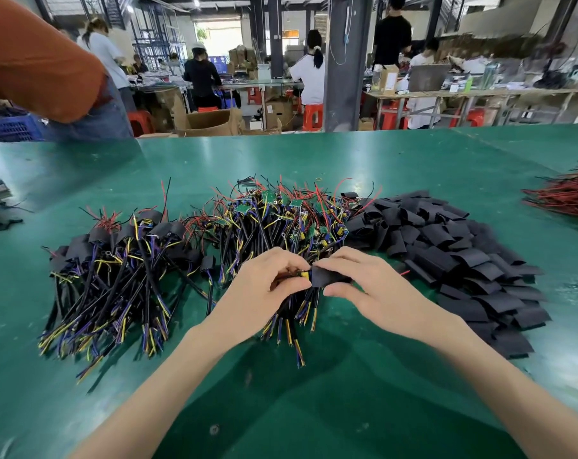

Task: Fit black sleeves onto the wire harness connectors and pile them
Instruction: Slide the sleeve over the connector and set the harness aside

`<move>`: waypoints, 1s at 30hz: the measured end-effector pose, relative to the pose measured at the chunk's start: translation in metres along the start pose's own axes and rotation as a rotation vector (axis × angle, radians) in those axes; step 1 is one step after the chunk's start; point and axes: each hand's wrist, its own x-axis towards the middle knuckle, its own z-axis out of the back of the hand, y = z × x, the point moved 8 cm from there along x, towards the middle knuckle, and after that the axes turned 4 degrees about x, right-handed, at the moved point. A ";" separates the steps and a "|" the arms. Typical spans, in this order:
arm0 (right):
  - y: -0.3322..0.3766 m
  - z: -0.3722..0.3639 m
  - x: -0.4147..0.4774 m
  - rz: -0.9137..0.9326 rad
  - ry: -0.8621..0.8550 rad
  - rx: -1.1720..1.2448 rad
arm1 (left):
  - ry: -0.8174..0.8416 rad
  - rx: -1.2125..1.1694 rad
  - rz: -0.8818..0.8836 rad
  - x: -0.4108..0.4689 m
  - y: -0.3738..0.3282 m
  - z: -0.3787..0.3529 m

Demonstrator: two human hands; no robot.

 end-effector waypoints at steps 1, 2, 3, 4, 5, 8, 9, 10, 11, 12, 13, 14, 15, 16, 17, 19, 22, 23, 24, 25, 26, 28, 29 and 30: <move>0.001 0.000 0.000 -0.003 -0.003 -0.007 | -0.009 -0.024 0.014 0.000 0.001 0.001; 0.002 0.000 0.000 0.001 -0.010 -0.025 | -0.024 -0.056 0.036 -0.001 0.002 0.002; 0.003 0.000 0.000 0.016 -0.020 -0.058 | -0.045 -0.088 0.060 -0.001 0.003 0.004; 0.006 0.000 0.000 0.034 -0.029 -0.090 | -0.069 -0.111 0.082 -0.001 0.005 0.005; 0.008 0.001 0.000 0.046 -0.036 -0.122 | -0.092 -0.118 0.099 -0.001 0.006 0.007; 0.009 0.002 0.000 0.063 -0.051 -0.188 | -0.109 -0.109 0.137 -0.001 0.007 0.009; 0.008 0.002 0.000 0.056 -0.053 -0.196 | -0.098 -0.131 0.152 0.000 0.008 0.009; 0.006 0.002 0.000 0.042 -0.051 -0.198 | -0.081 -0.158 0.164 0.000 0.009 0.009; 0.004 0.002 0.000 0.026 -0.047 -0.194 | -0.061 -0.175 0.172 0.000 0.009 0.008; 0.003 0.002 0.000 0.016 -0.045 -0.183 | -0.043 -0.176 0.174 0.001 0.009 0.008; 0.002 0.002 0.000 0.011 -0.045 -0.168 | -0.031 -0.168 0.170 0.001 0.009 0.008; 0.003 0.002 0.000 0.013 -0.042 -0.157 | -0.028 -0.161 0.166 0.001 0.009 0.008; 0.004 0.002 0.000 0.023 -0.039 -0.154 | -0.029 -0.157 0.165 0.001 0.009 0.009; 0.006 0.001 0.000 0.037 -0.038 -0.154 | -0.029 -0.156 0.168 0.001 0.010 0.008; 0.008 0.001 0.000 0.053 -0.039 -0.157 | -0.028 -0.160 0.174 0.000 0.010 0.007; 0.012 -0.001 -0.001 0.082 -0.040 -0.183 | -0.036 -0.178 0.190 -0.001 0.013 0.005; 0.012 -0.002 0.000 0.089 -0.045 -0.201 | -0.059 -0.223 0.224 -0.002 0.017 0.005; 0.012 -0.002 0.000 0.088 -0.048 -0.195 | -0.061 -0.224 0.231 -0.002 0.018 0.005; 0.011 -0.002 0.000 0.088 -0.049 -0.190 | -0.058 -0.215 0.233 -0.001 0.018 0.006; 0.011 -0.002 0.000 0.088 -0.050 -0.186 | -0.053 -0.200 0.232 -0.001 0.018 0.006; 0.010 -0.002 0.000 0.087 -0.050 -0.185 | -0.047 -0.185 0.228 -0.001 0.017 0.006; 0.010 -0.003 -0.001 0.082 -0.053 -0.185 | -0.036 -0.162 0.226 -0.001 0.017 0.006; 0.009 -0.004 -0.001 0.081 -0.057 -0.183 | -0.032 -0.156 0.228 -0.001 0.017 0.005; 0.009 -0.004 -0.001 0.081 -0.059 -0.181 | -0.031 -0.152 0.230 -0.001 0.017 0.005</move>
